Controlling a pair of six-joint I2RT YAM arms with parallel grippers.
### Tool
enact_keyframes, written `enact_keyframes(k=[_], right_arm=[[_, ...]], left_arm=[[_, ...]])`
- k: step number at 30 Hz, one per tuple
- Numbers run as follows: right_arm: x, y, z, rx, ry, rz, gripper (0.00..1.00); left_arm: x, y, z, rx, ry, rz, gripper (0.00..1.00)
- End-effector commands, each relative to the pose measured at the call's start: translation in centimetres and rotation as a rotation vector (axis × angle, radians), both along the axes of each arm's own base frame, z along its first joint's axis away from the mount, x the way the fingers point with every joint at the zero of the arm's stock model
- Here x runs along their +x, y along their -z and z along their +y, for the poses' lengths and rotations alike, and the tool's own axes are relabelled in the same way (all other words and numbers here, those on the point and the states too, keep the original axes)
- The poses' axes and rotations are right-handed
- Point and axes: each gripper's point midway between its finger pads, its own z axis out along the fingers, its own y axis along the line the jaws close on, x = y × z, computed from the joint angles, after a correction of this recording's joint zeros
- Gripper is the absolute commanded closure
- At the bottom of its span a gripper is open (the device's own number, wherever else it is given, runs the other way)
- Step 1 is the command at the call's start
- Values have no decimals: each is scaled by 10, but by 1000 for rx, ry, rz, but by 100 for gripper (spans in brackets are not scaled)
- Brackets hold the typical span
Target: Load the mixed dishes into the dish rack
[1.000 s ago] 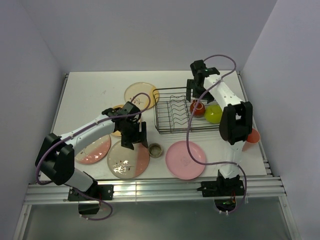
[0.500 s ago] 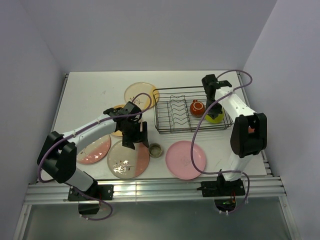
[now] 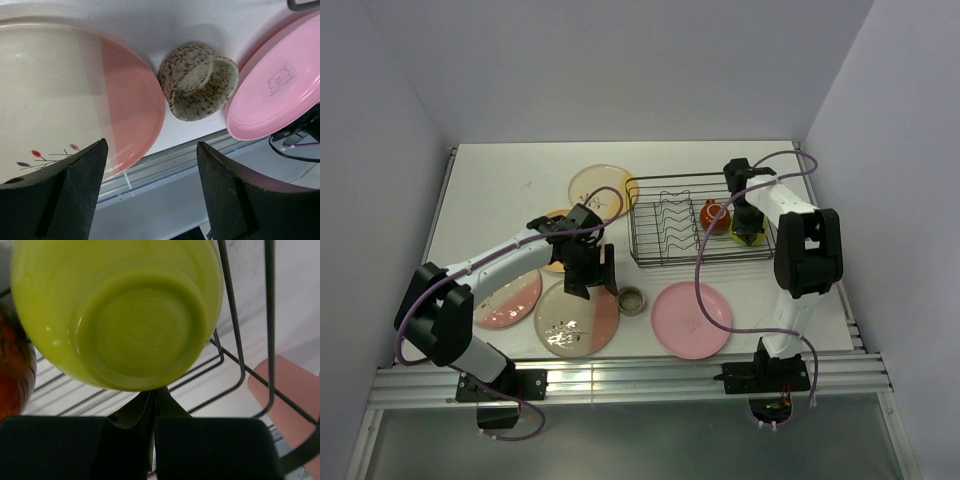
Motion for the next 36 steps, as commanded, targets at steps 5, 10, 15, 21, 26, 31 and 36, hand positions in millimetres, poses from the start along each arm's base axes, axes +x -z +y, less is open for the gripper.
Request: enact_keyframes(k=[5,10,15,21,26,31,36], right_arm=[[51,-14,-10,-23,17,-95,100],[79,-23,-3,11,4,-141,100],[86,-30,0,30,4,-161,100],[58,-40,22,87,-31,-197,100],[39,-48,61,140,-110,-213,100],[29,-43,86,185,-137,-212,100],[32,-25,91,192,-135,-179,100]], left_arm=[[-6,-5,6,8,-4,-15,22],[-9,-6,9,11,-13,-9,22],[-10,-6,10,16,-15,-5,22],[-9,-1,8,11,-13,-1,22],[-4,1,3,7,-2,-1,22],[-2,1,1,5,3,1,22],[-4,0,3,11,3,1,22]])
